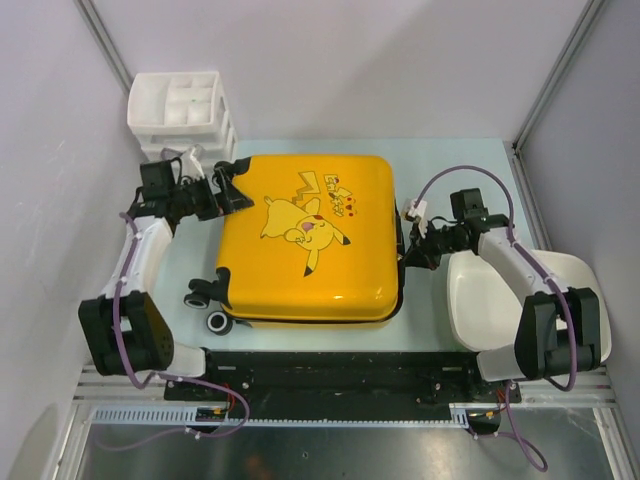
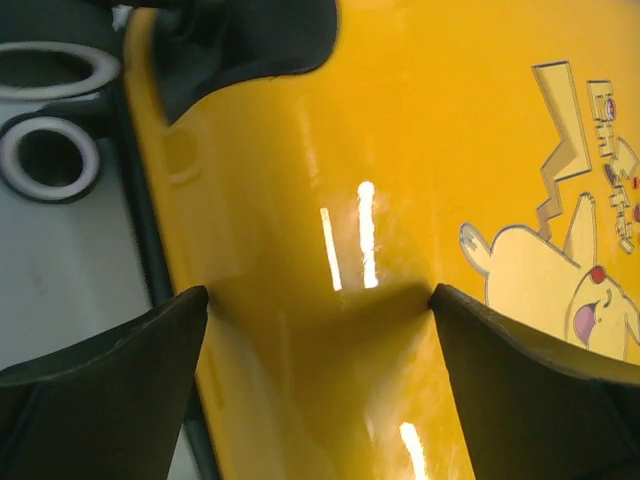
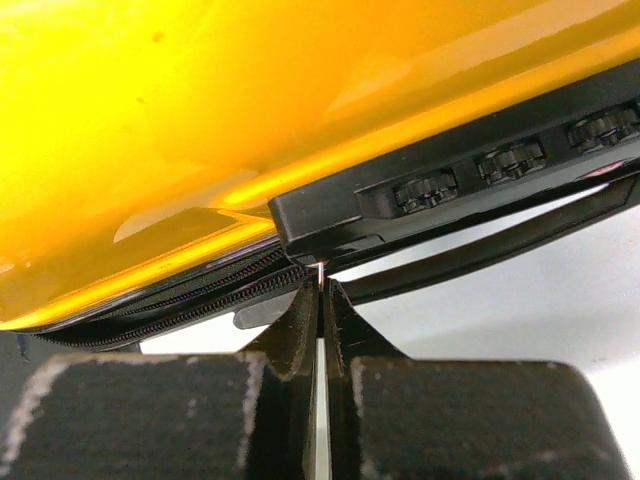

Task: Open, take out, and arrange the luggage

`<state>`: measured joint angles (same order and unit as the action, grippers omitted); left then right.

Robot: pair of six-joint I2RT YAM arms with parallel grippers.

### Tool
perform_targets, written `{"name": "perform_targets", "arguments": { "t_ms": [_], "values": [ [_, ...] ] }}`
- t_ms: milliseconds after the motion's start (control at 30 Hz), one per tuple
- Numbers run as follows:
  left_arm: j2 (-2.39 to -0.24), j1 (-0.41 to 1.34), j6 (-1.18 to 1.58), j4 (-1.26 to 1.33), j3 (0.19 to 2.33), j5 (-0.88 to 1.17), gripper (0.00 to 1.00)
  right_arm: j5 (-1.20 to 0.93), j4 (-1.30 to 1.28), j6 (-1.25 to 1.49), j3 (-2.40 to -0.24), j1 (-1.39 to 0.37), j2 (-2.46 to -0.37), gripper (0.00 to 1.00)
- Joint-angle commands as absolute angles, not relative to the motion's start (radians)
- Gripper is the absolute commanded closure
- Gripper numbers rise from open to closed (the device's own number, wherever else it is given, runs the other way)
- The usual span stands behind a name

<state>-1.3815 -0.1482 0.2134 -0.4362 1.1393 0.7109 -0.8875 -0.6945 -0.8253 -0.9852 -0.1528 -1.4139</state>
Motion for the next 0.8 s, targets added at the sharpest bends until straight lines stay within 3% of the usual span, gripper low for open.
{"name": "perform_targets", "arguments": {
  "t_ms": [0,167,300,433,767],
  "values": [
    [-1.485,-0.046,0.215,-0.423,1.221,0.768,0.05,-0.966,-0.591,-0.747,-0.950,-0.227,-1.353,1.00],
    [-1.687,0.080,0.140,-0.423,1.457,0.821,0.19,-0.921,-0.467,-0.586,-0.875,-0.320,-1.257,1.00],
    [-1.827,0.075,0.086,-0.445,1.609,0.810,0.28,-0.862,-0.293,-0.424,-0.821,-0.428,-1.207,1.00],
    [-1.787,0.072,-0.004,-0.471,1.646,0.764,0.17,-0.775,-0.288,-0.388,-0.807,-0.445,-1.175,1.00],
    [-1.516,0.037,-0.089,-0.495,1.456,0.557,0.10,-0.620,-0.296,-0.494,-0.779,-0.241,-1.114,1.00]
  ]
}}
